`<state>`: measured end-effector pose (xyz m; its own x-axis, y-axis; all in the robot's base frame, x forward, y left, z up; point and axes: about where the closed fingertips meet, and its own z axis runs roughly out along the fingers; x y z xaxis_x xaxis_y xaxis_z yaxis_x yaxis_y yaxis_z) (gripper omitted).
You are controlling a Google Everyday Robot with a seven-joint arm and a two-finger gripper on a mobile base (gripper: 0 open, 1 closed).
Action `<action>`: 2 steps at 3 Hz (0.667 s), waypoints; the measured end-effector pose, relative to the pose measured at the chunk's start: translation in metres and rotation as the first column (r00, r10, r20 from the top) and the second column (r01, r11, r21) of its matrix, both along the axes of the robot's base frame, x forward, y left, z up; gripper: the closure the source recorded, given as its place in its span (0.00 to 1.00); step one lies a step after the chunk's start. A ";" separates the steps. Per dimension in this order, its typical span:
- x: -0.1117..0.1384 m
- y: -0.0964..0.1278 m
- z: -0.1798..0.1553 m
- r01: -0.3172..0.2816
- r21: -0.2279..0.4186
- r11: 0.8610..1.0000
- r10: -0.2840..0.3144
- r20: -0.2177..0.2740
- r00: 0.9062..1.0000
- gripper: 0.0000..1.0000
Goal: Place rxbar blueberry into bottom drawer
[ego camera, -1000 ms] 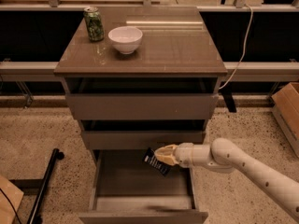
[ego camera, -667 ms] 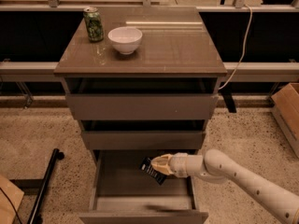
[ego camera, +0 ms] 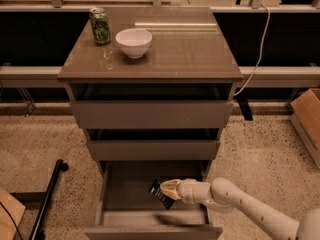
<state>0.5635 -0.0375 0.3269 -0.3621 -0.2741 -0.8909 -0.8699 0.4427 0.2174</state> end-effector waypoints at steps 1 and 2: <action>-0.005 -0.005 -0.068 0.069 0.006 0.998 -0.069 -0.082 0.994 1.00; -0.009 -0.012 -0.125 0.116 0.010 0.993 -0.113 -0.161 0.980 1.00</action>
Offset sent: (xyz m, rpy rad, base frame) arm -0.0116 -0.0292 -0.1972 0.0272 0.2571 -0.1862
